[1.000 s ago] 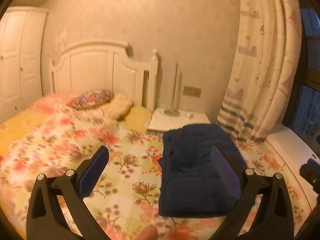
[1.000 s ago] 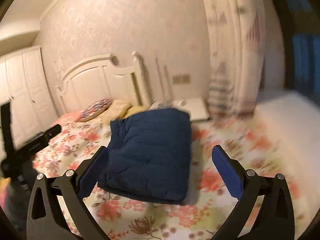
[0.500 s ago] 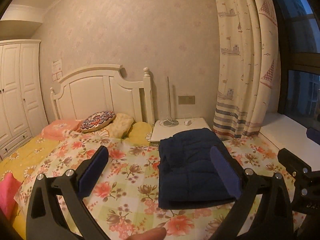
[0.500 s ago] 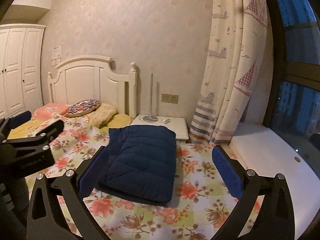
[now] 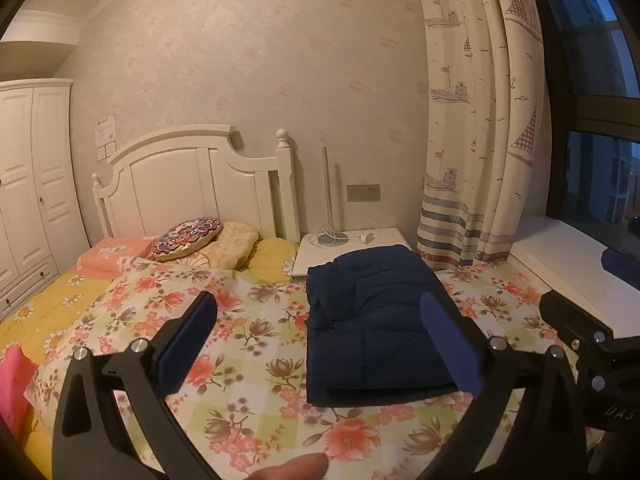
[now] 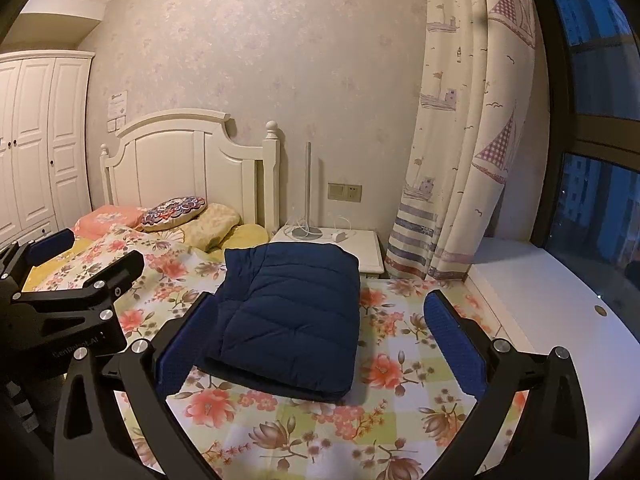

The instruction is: Fold large clothes

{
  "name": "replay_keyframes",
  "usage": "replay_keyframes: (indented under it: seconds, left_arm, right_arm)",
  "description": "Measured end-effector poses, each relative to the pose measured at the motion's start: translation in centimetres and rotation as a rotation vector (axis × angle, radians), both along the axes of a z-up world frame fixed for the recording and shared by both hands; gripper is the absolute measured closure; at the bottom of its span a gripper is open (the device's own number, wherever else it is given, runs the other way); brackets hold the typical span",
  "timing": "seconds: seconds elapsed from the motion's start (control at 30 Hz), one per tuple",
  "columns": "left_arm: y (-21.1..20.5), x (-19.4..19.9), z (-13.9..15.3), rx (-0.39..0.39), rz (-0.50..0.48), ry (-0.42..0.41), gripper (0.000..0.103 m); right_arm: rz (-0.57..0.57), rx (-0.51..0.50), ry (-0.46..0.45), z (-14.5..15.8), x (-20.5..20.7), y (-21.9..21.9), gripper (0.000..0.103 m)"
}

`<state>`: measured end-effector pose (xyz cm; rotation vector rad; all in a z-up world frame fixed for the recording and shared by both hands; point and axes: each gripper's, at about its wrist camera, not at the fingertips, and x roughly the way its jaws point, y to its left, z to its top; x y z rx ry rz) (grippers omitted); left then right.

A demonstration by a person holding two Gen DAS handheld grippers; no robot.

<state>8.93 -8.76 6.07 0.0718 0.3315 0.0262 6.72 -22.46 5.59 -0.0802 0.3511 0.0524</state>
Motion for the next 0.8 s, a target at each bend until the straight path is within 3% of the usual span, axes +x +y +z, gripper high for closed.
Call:
replay_keyframes:
  seconds: [0.8]
  left_arm:
    - [0.0,0.4,-0.3,-0.015,0.011,0.022,0.002]
  right_arm:
    - [0.015,-0.001,0.023,-1.1,0.4,0.5,0.004]
